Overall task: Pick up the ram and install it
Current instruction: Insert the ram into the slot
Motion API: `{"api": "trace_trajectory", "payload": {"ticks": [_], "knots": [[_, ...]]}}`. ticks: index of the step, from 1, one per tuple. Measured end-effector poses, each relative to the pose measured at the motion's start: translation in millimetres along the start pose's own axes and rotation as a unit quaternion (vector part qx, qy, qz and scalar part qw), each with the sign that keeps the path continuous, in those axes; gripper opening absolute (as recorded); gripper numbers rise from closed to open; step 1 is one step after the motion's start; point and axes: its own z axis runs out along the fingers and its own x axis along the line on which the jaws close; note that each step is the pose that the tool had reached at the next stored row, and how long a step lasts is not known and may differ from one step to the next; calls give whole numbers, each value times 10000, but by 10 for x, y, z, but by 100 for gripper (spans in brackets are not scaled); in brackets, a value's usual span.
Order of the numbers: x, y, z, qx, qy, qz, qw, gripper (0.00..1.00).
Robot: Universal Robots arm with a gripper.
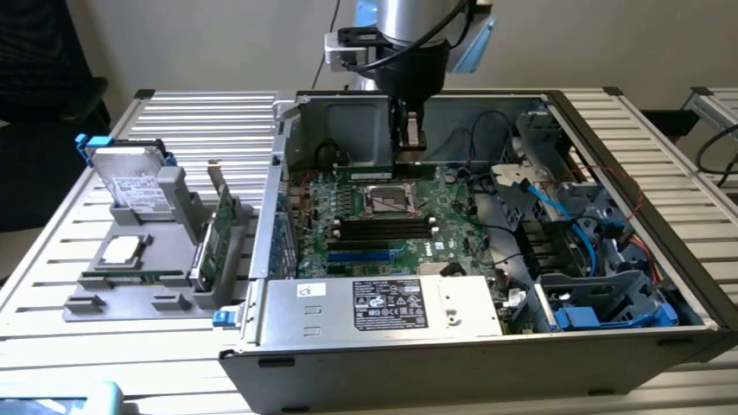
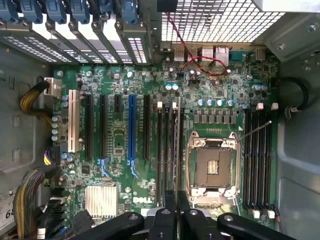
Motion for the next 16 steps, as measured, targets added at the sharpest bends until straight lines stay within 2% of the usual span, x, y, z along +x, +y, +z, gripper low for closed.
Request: {"api": "trace_trajectory", "payload": {"ticks": [3, 16], "knots": [[0, 0, 12, -2, 37, 0, 10000, 13], [-1, -6, 223, -2, 39, -4, 10000, 13]]}}
